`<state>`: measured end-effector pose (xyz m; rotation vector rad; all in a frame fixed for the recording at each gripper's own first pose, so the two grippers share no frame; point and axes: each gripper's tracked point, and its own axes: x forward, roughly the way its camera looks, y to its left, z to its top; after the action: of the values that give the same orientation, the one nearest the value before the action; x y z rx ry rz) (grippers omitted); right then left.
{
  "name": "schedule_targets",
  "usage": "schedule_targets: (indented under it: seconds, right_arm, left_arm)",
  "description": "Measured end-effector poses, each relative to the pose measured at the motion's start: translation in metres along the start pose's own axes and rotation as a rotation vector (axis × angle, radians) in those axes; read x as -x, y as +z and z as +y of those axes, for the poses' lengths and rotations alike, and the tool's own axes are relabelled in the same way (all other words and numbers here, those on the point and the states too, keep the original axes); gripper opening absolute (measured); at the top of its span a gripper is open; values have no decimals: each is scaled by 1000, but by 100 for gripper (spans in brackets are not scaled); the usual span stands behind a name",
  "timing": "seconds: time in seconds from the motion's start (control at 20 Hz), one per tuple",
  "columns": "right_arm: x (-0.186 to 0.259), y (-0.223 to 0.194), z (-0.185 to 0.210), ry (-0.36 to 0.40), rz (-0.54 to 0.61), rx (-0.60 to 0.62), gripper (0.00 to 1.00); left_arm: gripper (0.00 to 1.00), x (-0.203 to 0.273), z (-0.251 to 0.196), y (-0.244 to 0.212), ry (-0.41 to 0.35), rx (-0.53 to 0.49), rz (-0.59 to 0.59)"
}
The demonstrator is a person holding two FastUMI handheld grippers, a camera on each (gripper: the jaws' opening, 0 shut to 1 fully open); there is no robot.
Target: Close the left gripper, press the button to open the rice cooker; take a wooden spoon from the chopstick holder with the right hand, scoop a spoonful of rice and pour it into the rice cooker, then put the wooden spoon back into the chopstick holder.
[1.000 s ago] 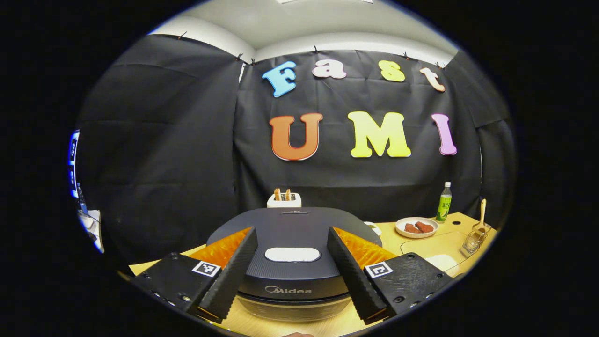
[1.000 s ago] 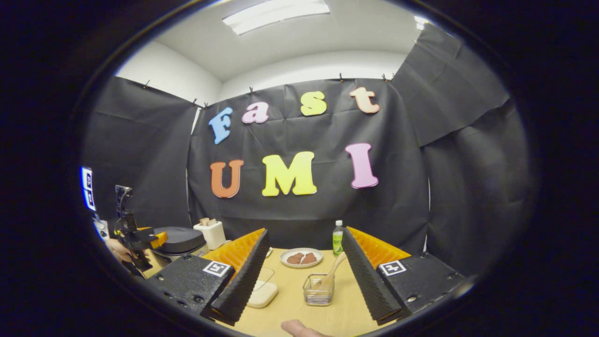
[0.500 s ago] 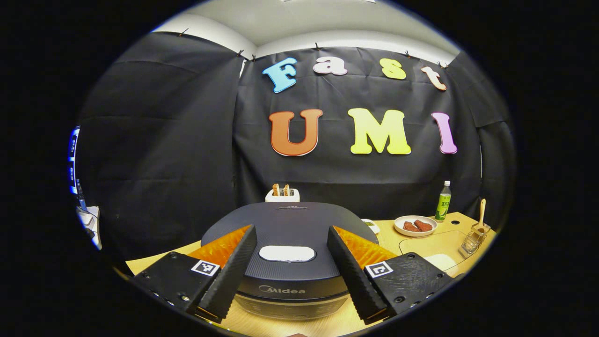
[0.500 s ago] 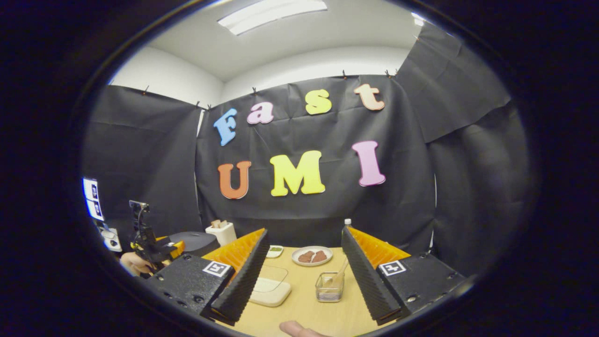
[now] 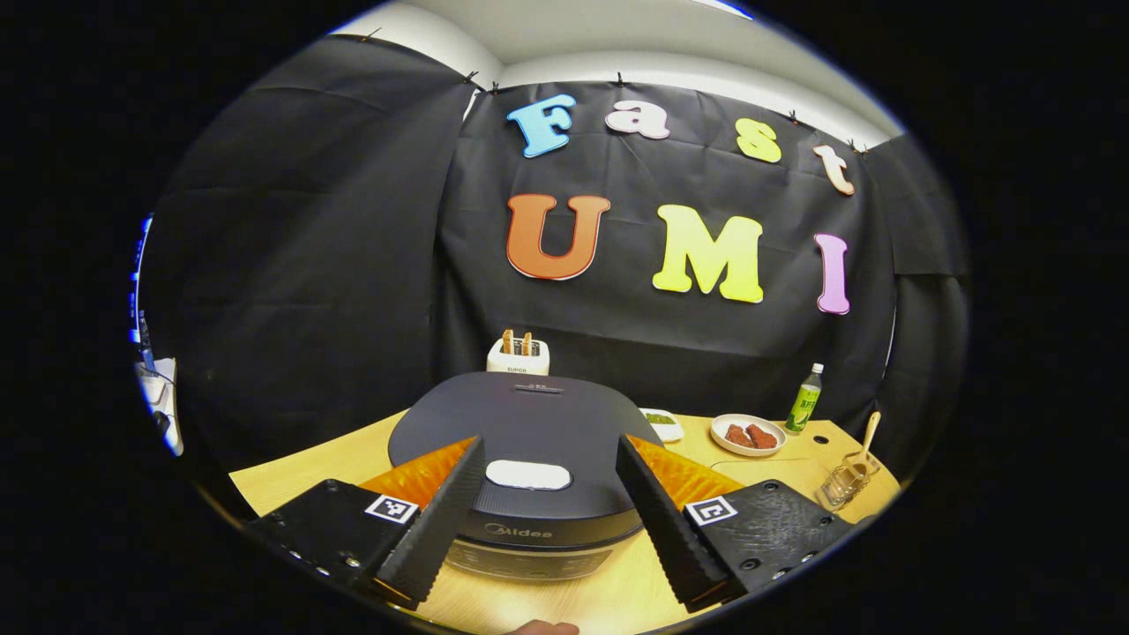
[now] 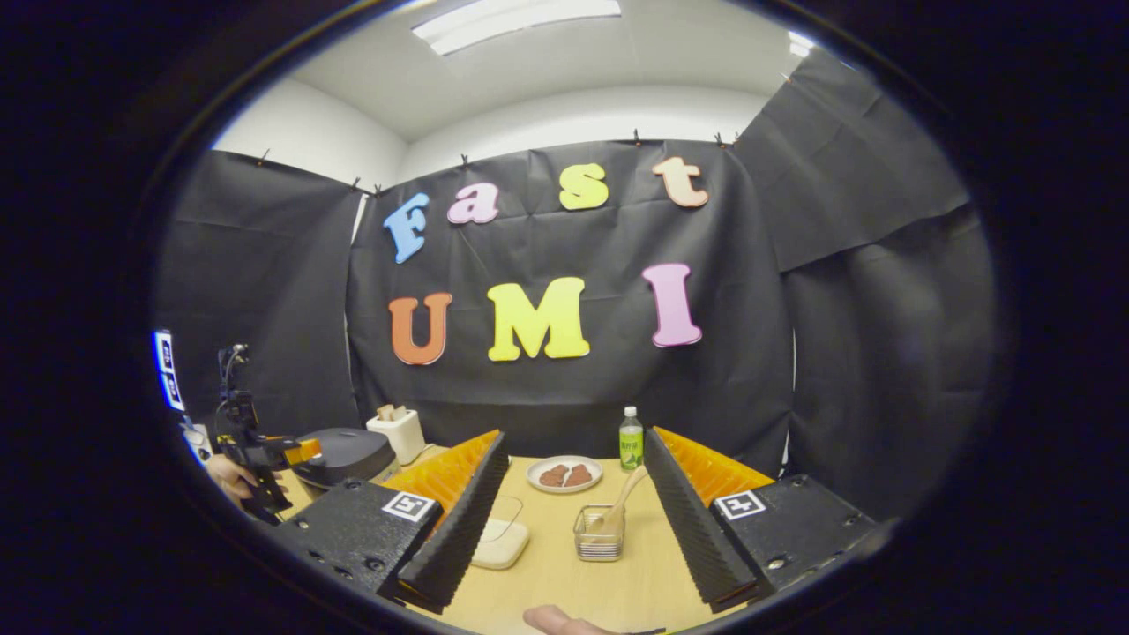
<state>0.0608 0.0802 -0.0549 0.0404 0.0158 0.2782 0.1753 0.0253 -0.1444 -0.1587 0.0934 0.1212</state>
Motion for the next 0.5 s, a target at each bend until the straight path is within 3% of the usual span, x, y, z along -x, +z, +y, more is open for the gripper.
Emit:
schedule_targets:
  seconds: [0.2, 0.5]
  right_arm:
    - [4, -6, -10, -28, 28, 13, 100]
    - [11, -7, -21, -53, 42, 29, 100]
  left_arm:
    - [95, 27, -10, 38, 29, -69, -31]
    - [95, 98, -48, 114, -1, -171, -203]
